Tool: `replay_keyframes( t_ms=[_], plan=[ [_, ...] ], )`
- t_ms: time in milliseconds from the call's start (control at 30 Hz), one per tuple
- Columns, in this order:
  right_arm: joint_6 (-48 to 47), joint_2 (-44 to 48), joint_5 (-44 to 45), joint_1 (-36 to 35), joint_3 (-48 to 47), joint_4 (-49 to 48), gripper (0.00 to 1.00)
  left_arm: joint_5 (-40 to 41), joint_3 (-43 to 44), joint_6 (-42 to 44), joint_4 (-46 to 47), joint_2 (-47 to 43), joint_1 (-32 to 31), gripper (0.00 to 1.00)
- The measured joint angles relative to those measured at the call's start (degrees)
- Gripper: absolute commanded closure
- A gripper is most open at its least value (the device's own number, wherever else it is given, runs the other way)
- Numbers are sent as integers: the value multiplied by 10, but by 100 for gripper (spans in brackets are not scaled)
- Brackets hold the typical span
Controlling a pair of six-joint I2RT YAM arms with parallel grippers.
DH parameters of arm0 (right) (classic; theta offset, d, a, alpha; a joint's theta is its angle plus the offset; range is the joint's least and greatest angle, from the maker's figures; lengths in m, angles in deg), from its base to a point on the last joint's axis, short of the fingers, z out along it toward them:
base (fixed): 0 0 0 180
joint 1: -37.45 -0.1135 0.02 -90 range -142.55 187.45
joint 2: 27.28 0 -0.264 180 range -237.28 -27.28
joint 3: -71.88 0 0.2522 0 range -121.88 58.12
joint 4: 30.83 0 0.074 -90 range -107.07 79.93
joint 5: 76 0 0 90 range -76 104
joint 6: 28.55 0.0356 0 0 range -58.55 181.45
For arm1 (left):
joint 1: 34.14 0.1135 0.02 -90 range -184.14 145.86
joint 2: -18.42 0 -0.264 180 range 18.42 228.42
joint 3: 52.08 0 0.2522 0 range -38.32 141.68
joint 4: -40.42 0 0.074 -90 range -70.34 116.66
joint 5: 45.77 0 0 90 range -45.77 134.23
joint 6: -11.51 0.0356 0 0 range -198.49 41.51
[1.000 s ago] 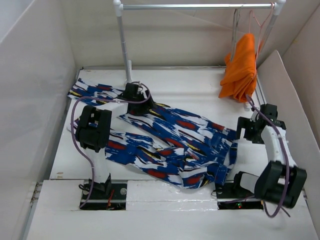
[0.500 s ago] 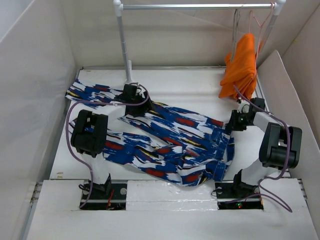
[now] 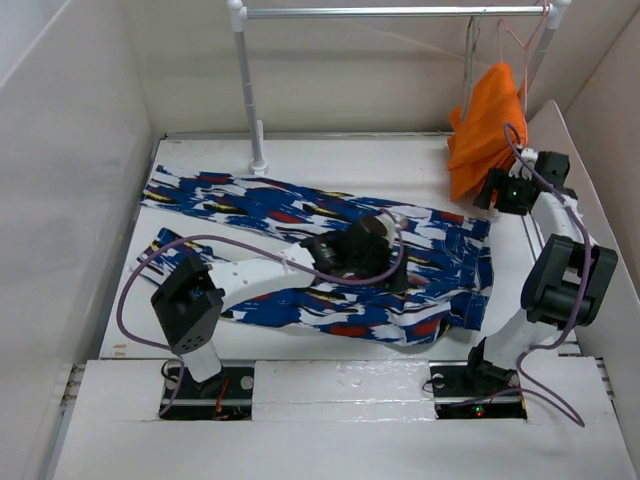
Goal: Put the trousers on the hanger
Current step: Flatten out the trousers at the center of the board.
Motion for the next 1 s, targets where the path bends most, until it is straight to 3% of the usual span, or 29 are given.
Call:
replay_keyframes(
  t_ms=[67,167,300,433,467,567,667,700,733,800,1000],
  plan=[
    [-16,-5,-4,4,-35,29,23,6,37,2,-11,19,-51,35],
    [-24,36,-1,8,1,38,41,10,104,5,-14,62,-108,36],
    [-19,213,14,21,155,68,100,-2,195,5,-13,142,-129,37],
    [-21,370,7,47,239,106,97,3,229,4,-6,208,-121,37],
    [-24,392,5,53,252,125,79,2,228,3,-6,218,-117,35],
    [-28,445,9,60,284,172,52,-21,231,0,0,242,-95,32],
    [-32,475,13,60,289,214,51,-55,296,8,-14,289,-76,37],
    [-32,477,12,60,289,219,51,-70,321,13,-10,307,-70,40],
    [-32,479,8,62,289,226,50,-87,340,16,-6,321,-66,50],
    [-34,476,5,63,289,240,49,-119,355,23,2,337,-62,56],
    [-47,476,7,59,287,283,46,-209,352,38,9,354,-69,45]
  ],
)
